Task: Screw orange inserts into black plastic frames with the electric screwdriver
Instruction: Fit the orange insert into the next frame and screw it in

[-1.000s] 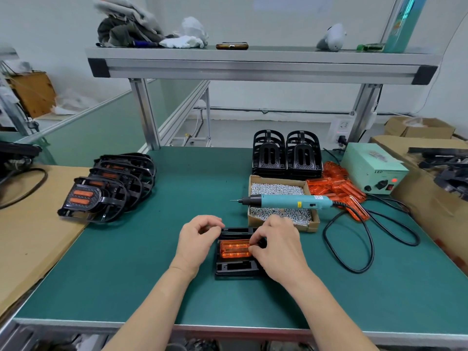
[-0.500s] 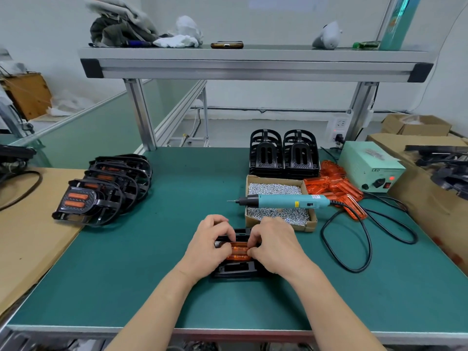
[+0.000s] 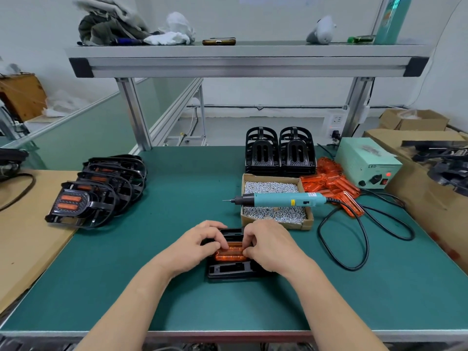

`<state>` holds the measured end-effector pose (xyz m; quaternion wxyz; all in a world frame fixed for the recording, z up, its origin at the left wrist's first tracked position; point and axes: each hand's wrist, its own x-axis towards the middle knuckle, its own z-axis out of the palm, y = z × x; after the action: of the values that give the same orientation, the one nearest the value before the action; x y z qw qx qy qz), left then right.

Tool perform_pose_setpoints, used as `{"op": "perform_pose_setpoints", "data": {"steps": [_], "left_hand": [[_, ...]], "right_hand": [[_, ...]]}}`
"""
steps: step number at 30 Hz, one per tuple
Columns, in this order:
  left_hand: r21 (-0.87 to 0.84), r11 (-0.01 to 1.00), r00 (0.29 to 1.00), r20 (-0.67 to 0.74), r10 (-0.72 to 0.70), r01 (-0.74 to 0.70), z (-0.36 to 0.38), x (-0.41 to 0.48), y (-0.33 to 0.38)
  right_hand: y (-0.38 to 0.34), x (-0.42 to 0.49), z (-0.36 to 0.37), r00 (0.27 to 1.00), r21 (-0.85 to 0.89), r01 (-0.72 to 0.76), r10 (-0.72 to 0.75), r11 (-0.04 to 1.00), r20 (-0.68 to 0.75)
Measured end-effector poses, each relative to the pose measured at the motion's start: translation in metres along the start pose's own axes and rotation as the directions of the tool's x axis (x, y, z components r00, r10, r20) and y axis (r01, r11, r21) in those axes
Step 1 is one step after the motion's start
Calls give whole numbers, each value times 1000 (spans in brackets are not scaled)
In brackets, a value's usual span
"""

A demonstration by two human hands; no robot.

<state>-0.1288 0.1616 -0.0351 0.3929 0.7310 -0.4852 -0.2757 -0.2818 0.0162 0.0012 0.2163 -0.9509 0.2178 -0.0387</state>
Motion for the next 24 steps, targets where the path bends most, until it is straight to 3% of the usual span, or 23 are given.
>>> {"op": "perform_pose_setpoints", "data": {"steps": [8, 18, 24], "left_hand": [[-180, 982, 997, -22, -67, 62, -5, -3, -6], [-44, 998, 997, 67, -48, 51, -13, -1, -6], [-238, 968, 997, 0, -77, 75, -13, -7, -13]], "right_hand": [[6, -5, 3, 998, 90, 43, -40, 995, -40], [-6, -1, 0, 1000, -72, 13, -14, 997, -14], [6, -4, 7, 999, 38, 29, -27, 999, -42]]}}
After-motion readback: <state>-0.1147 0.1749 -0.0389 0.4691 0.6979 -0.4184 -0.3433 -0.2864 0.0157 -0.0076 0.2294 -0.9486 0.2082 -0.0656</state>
